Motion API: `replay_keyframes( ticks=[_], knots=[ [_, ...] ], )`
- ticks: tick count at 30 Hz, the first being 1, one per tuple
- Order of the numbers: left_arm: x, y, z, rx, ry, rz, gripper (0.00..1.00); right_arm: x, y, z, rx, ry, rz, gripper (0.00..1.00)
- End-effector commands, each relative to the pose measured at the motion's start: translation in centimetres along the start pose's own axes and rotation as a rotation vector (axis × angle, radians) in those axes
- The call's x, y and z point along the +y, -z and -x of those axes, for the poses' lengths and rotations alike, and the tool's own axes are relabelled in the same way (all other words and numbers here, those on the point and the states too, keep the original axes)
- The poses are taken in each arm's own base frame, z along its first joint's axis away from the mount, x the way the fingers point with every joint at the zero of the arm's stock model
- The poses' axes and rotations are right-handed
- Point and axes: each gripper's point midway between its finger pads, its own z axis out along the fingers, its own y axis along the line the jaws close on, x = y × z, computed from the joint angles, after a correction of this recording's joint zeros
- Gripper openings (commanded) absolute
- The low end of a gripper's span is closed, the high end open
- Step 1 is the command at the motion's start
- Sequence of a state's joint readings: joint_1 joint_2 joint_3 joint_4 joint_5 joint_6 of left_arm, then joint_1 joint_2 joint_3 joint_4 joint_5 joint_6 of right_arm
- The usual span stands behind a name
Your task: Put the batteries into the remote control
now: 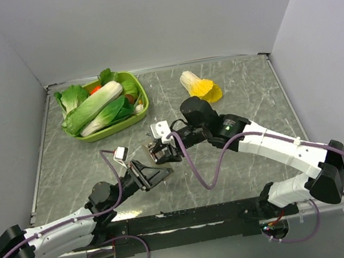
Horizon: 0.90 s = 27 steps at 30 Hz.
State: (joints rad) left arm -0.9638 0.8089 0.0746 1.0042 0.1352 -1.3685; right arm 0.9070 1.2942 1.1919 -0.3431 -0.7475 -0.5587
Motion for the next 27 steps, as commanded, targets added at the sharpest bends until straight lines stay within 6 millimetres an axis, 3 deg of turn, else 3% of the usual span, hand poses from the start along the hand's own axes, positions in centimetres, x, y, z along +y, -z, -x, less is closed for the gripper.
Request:
replay_keyframes(
  ticks=[1,11,27],
  knots=[
    [-3.7,-0.5,0.5,-0.008,-0.031,-0.123,0.01,-0.3,-0.4,0.4,-0.014,0.031,0.019,0.46],
    [-4.1,-0.5,0.5,-0.003,-0.036,-0.135,0.01,-0.1,-0.8,-0.6,0.014,0.015,0.021,0.44],
    [-6.2,-0.5,0.0,0.033,-0.066,-0.203,0.01,-1.0,-2.4,-3.8,0.099,-0.010,-0.018,0.36]
  ],
)
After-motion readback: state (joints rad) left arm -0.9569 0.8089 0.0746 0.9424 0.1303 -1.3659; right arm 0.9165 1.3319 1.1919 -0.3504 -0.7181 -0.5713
